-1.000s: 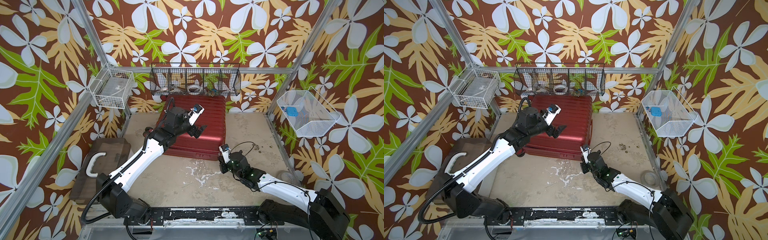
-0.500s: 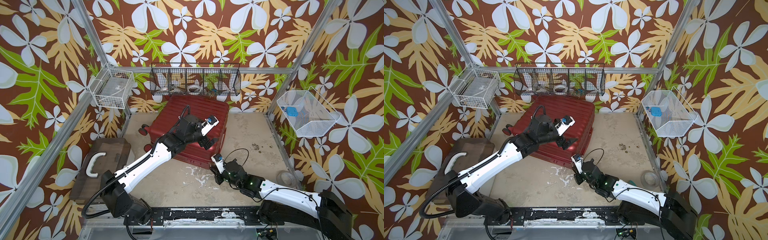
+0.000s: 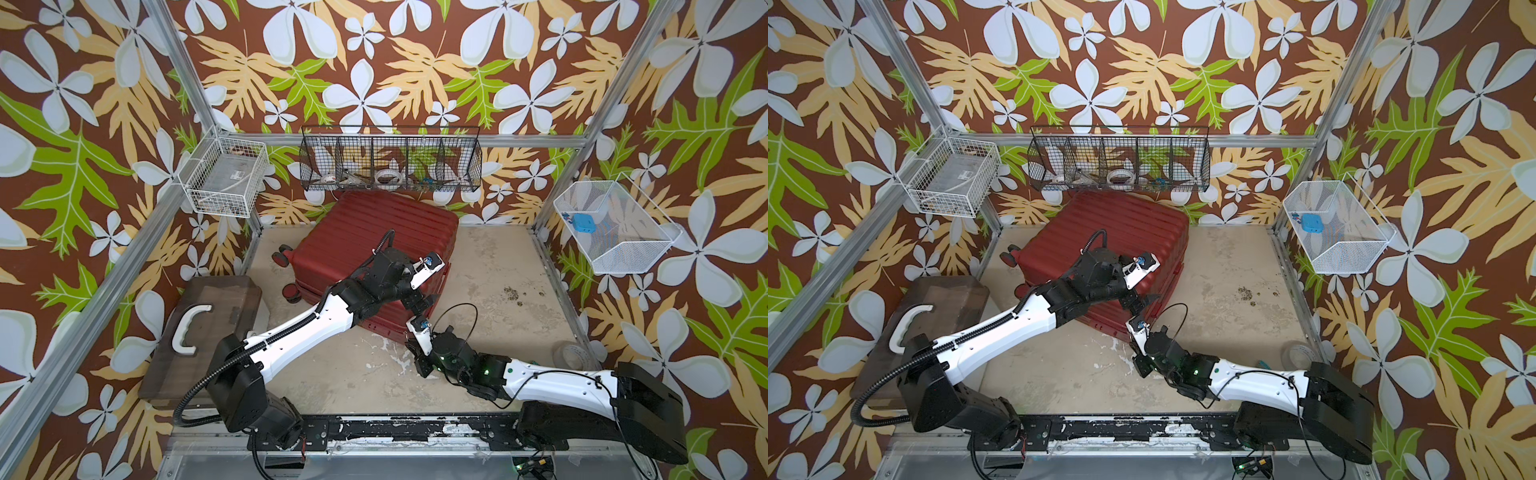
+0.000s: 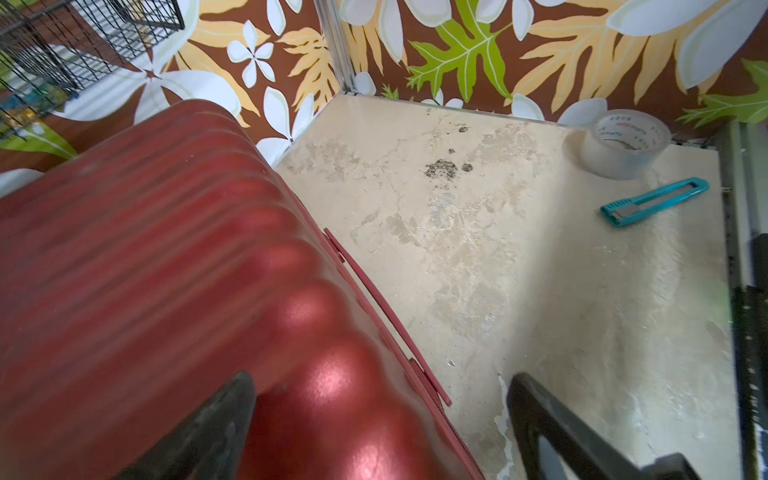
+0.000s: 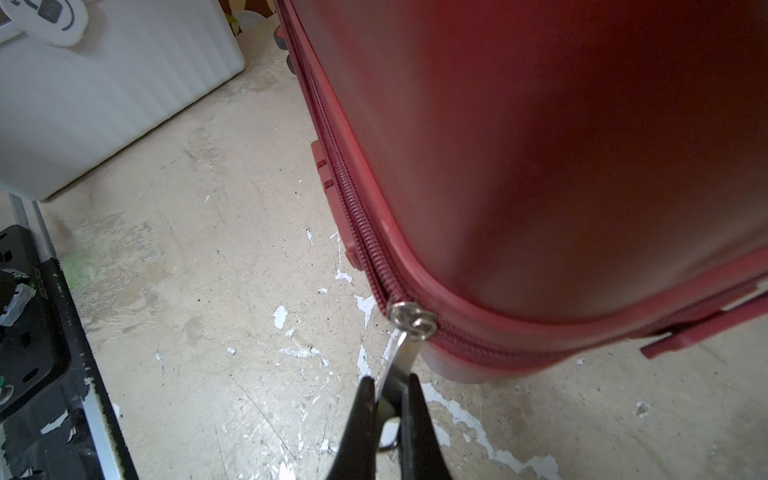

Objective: Open the suitcase zippers
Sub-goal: Adjust the suitcase at the center of the board.

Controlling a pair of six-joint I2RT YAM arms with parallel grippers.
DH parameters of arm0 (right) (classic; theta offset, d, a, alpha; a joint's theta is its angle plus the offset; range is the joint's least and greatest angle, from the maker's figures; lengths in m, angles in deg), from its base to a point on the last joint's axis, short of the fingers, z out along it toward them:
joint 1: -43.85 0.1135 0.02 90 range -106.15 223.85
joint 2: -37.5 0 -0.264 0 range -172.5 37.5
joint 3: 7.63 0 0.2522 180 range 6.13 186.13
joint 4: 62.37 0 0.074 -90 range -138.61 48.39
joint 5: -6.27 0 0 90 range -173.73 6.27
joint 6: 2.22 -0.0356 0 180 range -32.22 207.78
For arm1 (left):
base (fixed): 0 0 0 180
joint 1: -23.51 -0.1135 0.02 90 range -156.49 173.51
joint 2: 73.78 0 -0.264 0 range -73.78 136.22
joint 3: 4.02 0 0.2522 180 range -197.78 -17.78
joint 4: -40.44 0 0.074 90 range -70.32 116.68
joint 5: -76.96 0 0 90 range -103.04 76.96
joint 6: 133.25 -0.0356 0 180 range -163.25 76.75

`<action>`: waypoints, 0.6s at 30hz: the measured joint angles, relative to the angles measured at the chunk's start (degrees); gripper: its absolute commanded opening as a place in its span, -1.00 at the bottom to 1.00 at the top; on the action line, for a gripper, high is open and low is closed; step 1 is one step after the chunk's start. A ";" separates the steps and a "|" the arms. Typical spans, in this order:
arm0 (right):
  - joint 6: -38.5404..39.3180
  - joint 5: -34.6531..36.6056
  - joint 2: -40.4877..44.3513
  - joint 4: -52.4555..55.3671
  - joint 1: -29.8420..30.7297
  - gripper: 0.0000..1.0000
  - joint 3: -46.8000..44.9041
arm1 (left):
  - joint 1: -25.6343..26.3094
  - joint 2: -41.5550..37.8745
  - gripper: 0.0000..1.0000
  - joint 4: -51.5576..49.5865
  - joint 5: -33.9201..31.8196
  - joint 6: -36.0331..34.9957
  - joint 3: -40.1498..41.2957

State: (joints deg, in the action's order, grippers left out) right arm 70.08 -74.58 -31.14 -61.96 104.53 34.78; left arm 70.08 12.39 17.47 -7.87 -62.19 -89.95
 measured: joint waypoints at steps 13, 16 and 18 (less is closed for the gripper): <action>5.27 -7.74 11.30 2.05 -13.44 -1.00 -3.76 | 0.52 -6.14 0.27 12.04 -1.44 -3.06 13.03; 6.80 -8.57 11.45 2.58 -16.83 -1.00 -3.78 | 0.50 -6.23 0.13 13.14 -2.12 -4.22 14.56; 7.74 -8.87 11.34 2.58 -18.08 -1.00 -3.78 | 0.46 -6.05 0.12 14.14 -2.49 -4.37 15.04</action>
State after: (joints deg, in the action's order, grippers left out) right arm 77.82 -83.45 -19.80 -59.38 86.46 31.00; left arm 70.54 6.34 31.61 -10.36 -66.56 -74.91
